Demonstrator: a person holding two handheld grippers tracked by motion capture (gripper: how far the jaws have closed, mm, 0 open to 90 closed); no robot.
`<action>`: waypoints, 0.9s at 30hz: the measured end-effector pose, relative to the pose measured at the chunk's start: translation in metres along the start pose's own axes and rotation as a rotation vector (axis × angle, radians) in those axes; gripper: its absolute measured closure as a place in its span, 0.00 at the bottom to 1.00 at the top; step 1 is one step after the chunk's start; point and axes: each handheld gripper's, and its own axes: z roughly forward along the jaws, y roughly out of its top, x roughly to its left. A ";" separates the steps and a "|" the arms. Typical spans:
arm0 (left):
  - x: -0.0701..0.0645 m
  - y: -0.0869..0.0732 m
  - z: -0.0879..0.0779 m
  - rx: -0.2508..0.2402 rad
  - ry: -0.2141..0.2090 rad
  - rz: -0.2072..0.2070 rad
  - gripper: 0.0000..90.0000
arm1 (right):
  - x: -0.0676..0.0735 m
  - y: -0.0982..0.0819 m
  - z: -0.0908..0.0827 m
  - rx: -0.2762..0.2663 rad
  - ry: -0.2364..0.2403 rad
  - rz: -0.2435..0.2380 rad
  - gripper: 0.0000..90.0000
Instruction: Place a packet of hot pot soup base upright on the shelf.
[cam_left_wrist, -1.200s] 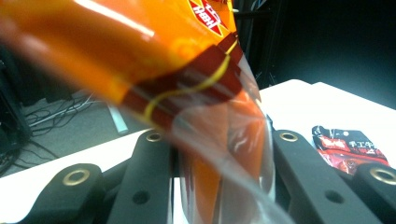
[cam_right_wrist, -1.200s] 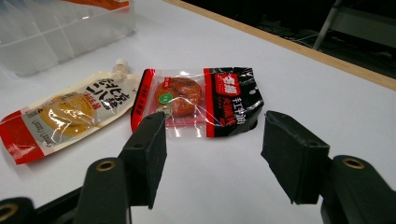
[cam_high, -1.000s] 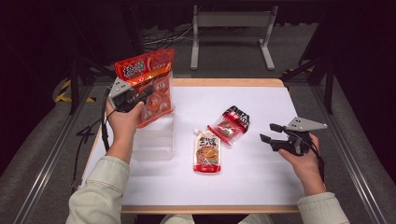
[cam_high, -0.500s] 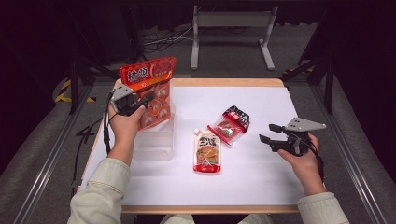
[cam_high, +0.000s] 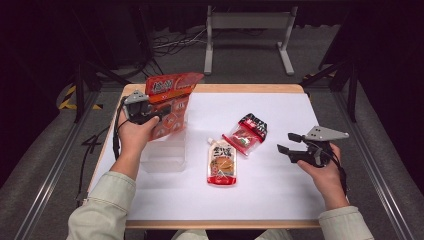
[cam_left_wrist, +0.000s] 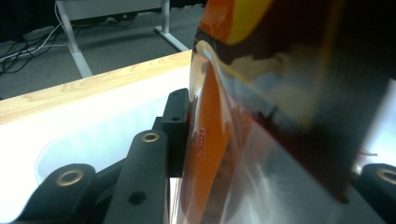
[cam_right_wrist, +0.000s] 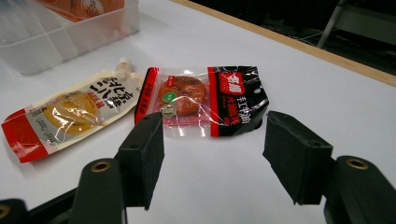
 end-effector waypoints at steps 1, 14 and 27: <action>0.001 0.000 0.000 0.004 0.000 0.010 0.77 | 0.000 0.000 0.000 0.000 0.001 0.000 0.43; 0.002 -0.002 0.005 -0.113 -0.045 0.151 0.79 | 0.001 0.000 0.002 0.004 0.009 -0.003 0.43; 0.017 -0.011 -0.002 -0.019 -0.082 0.110 0.79 | 0.003 -0.001 0.002 0.004 0.011 -0.011 0.43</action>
